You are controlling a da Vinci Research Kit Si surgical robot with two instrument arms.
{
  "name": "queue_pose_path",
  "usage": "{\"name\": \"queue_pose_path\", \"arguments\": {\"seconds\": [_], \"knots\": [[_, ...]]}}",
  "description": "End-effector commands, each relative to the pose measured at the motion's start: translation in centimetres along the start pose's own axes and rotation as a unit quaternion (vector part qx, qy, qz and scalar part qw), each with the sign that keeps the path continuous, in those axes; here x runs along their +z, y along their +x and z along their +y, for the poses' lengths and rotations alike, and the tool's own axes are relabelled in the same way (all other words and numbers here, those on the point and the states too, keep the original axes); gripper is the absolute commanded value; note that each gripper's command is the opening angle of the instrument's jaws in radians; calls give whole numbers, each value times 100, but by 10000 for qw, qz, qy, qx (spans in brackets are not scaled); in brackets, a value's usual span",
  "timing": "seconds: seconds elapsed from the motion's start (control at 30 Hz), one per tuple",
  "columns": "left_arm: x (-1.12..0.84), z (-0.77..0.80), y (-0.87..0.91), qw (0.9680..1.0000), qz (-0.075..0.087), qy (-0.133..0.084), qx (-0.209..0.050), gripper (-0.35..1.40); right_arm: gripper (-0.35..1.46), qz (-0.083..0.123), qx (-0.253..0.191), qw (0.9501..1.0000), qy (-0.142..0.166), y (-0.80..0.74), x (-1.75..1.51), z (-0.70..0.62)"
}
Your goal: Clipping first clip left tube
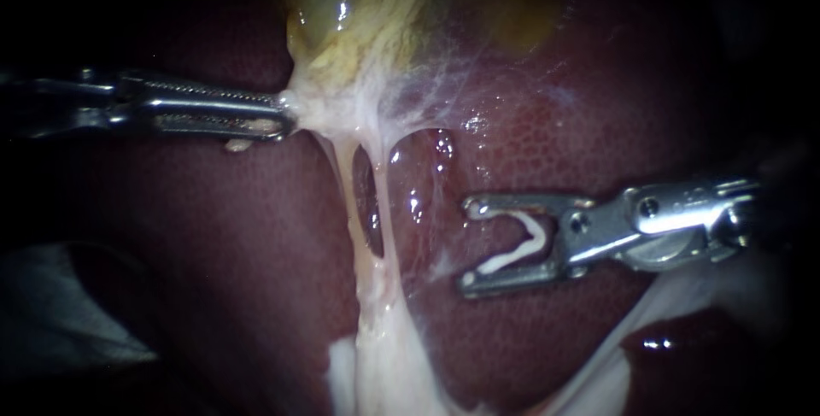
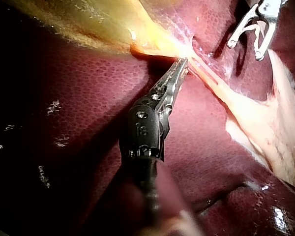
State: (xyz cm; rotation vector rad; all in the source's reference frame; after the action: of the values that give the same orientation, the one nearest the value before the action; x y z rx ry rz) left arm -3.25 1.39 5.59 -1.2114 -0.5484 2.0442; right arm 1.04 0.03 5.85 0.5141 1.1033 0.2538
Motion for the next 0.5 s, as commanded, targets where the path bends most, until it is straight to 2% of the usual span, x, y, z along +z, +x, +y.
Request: {"name": "queue_pose_path", "arguments": {"seconds": [0.03, 0.2, 0.33, 0.5], "knots": [[1, 0, 0, 10000, 1, 4, 1, -35, 50, 36, 13, 10000, 6, 2, 4, 0], [2, 0, -1, 10000, 3, 25, 33, -35, 50, 216, 117, 9997, 46, 8, 26, 1], [2, 0, -1, 10000, 2, 24, 63, -35, 50, 219, 138, 9997, 49, 9, 45, 4], [2, 0, -1, 10000, 2, 25, 62, -35, 50, 223, 194, 9995, 105, 3, 64, 4]]}}
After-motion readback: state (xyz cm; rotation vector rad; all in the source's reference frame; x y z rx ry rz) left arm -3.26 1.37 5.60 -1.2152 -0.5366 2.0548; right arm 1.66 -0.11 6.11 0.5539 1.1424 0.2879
